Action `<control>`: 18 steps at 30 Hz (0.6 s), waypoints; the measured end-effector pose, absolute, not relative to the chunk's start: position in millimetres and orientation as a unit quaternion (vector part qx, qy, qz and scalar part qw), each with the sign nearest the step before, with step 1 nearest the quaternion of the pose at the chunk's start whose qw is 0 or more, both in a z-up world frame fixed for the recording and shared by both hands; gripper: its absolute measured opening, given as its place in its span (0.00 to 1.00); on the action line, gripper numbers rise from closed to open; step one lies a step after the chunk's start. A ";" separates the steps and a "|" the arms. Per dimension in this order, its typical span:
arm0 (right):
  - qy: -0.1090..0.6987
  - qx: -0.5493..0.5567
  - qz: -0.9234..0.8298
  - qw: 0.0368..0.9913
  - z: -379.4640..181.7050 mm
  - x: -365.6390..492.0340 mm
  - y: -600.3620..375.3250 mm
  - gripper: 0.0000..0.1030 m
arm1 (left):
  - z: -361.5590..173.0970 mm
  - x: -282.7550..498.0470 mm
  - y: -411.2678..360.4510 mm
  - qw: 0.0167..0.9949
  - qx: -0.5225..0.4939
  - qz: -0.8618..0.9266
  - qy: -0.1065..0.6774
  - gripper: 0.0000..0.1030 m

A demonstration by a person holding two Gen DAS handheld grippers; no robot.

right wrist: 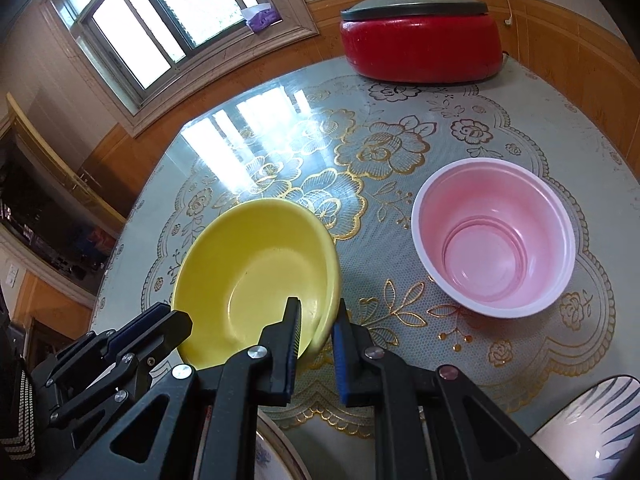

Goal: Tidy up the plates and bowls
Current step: 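Lift the yellow bowl with both grippers over the blue-striped bowl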

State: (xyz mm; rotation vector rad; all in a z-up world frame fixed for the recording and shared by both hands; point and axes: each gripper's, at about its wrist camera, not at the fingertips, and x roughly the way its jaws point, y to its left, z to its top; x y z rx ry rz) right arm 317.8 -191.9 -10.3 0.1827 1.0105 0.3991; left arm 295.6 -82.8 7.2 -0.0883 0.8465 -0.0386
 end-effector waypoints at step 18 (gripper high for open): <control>0.446 0.102 0.158 0.875 19.7 250.3 -261.2 0.14 | 33.4 248.2 -141.5 0.922 -0.012 -0.094 0.376 0.16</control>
